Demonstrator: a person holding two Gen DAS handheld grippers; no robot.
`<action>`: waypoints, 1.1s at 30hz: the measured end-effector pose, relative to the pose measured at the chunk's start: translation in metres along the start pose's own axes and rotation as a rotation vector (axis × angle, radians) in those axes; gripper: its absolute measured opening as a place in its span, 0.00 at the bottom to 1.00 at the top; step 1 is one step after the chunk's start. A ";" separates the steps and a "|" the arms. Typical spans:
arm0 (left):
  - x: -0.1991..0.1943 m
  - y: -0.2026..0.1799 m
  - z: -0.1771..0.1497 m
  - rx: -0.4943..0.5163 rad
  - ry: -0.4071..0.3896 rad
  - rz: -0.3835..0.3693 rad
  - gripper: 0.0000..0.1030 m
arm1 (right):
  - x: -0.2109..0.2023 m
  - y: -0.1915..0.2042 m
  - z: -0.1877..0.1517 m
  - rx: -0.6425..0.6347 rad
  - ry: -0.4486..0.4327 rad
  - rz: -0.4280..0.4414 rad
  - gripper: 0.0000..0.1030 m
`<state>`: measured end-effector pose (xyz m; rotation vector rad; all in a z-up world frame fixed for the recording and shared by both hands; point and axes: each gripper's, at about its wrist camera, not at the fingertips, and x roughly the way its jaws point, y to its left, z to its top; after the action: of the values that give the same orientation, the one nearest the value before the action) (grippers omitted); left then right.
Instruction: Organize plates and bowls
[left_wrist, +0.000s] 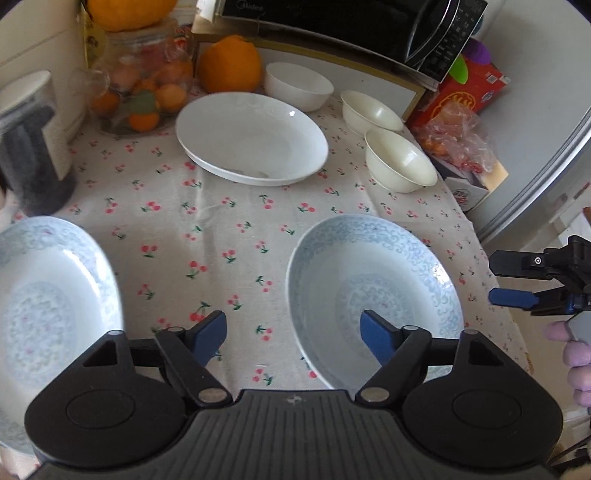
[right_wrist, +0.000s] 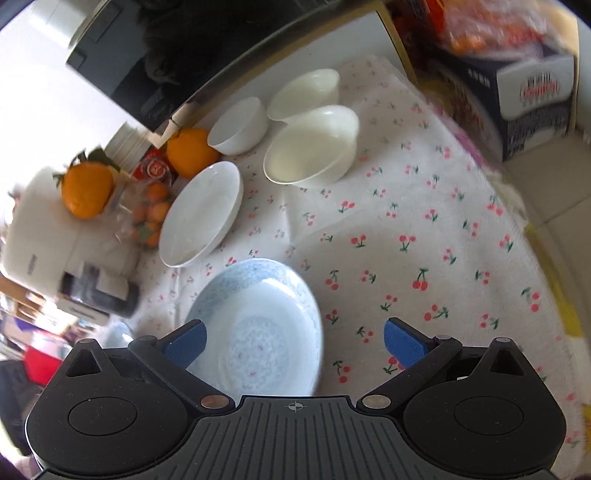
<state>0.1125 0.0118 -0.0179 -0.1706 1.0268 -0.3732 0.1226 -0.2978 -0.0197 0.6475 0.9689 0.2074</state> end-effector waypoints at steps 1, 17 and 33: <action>0.003 0.001 0.001 -0.013 0.008 -0.017 0.69 | 0.002 -0.003 0.000 0.010 0.004 0.010 0.99; 0.026 0.019 -0.001 -0.184 0.100 -0.136 0.24 | 0.030 -0.021 -0.012 0.107 0.079 0.015 0.42; 0.022 0.017 0.001 -0.114 0.047 -0.056 0.10 | 0.037 0.002 -0.016 0.035 0.045 -0.066 0.08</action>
<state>0.1270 0.0196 -0.0405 -0.2940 1.0919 -0.3709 0.1305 -0.2732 -0.0511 0.6439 1.0373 0.1471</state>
